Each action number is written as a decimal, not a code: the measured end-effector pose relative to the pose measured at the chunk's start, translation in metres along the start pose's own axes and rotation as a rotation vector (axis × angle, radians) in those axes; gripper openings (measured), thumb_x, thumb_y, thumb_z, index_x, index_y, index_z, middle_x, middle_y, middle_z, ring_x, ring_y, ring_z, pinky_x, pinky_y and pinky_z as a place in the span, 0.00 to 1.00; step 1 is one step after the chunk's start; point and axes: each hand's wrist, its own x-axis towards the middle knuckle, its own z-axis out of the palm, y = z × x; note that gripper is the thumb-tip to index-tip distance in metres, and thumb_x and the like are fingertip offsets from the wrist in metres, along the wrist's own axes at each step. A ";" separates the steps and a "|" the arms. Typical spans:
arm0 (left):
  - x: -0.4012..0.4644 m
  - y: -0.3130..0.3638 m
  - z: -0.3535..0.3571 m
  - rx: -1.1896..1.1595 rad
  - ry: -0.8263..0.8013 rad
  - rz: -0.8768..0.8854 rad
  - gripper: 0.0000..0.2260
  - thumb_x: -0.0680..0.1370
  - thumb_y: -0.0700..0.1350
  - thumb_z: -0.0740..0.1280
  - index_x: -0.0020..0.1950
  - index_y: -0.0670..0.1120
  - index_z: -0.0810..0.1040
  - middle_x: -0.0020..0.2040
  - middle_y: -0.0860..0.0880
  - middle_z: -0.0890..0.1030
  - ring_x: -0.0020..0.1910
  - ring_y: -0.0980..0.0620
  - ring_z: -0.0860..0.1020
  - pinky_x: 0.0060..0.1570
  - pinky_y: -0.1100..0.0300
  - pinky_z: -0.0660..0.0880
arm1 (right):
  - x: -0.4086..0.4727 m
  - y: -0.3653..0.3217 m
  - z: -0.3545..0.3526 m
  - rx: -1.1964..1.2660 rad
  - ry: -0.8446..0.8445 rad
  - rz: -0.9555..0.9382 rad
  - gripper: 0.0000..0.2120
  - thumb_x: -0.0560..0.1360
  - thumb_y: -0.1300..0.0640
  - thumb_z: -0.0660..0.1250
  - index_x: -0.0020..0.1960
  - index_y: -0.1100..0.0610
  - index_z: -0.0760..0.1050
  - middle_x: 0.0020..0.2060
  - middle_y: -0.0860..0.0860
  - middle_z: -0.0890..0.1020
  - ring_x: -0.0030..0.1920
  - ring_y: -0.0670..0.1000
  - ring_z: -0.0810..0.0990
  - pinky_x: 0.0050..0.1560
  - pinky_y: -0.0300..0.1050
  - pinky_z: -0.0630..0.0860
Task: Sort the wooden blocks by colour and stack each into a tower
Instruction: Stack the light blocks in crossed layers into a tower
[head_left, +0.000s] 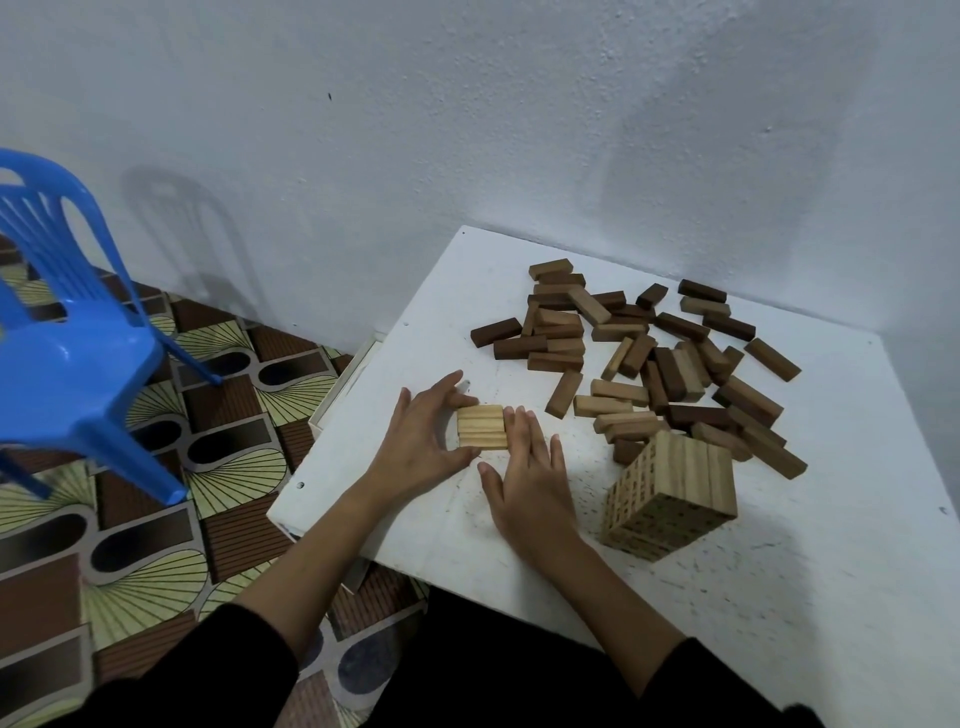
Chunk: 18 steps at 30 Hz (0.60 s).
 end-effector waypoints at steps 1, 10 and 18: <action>0.000 0.000 0.000 0.000 -0.001 0.002 0.37 0.70 0.46 0.75 0.74 0.51 0.60 0.63 0.57 0.76 0.61 0.64 0.64 0.75 0.49 0.45 | 0.000 0.000 0.000 -0.001 0.001 -0.004 0.33 0.78 0.44 0.47 0.77 0.59 0.41 0.77 0.54 0.49 0.77 0.49 0.42 0.71 0.44 0.34; 0.001 -0.003 0.001 0.018 0.012 0.025 0.38 0.70 0.47 0.75 0.74 0.51 0.59 0.64 0.57 0.75 0.64 0.63 0.65 0.70 0.59 0.39 | 0.001 0.003 0.008 -0.119 0.047 0.037 0.32 0.76 0.45 0.47 0.70 0.66 0.66 0.71 0.62 0.66 0.72 0.63 0.63 0.69 0.56 0.53; 0.002 -0.008 0.002 0.010 0.001 0.037 0.38 0.70 0.46 0.75 0.75 0.51 0.59 0.61 0.61 0.75 0.62 0.69 0.63 0.69 0.62 0.37 | 0.001 0.003 0.010 -0.188 0.117 0.041 0.28 0.76 0.47 0.52 0.64 0.67 0.73 0.65 0.63 0.73 0.67 0.63 0.71 0.63 0.60 0.66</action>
